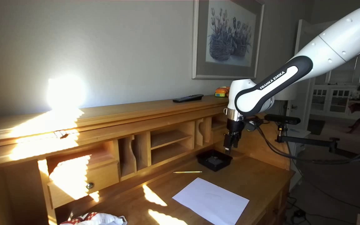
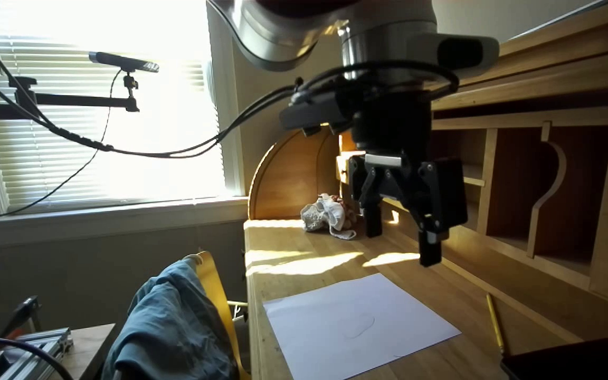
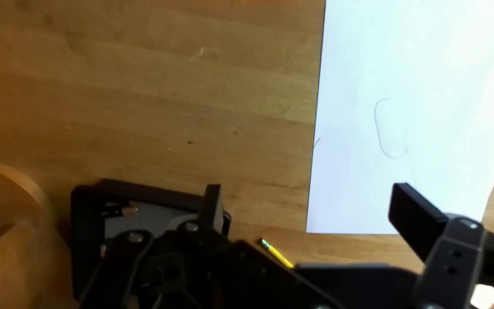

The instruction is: Move the pencil forward

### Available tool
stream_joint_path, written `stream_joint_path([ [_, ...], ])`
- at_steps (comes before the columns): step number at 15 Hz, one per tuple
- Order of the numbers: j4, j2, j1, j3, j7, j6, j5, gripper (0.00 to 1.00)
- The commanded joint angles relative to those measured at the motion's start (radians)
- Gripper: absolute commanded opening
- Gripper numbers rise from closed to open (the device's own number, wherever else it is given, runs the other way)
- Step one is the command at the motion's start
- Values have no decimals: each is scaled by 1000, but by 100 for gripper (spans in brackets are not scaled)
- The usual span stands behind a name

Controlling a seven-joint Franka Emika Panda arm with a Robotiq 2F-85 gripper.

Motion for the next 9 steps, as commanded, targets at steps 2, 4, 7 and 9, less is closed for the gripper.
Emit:
stream_joint_path([
  [2,-31,82,-19,24,-233,218,68,100],
  [4,-33,122,-31,44,-325,282,84,100],
  [7,7,175,-15,31,-263,246,3,100],
  [9,-22,161,-28,49,-284,283,29,100],
])
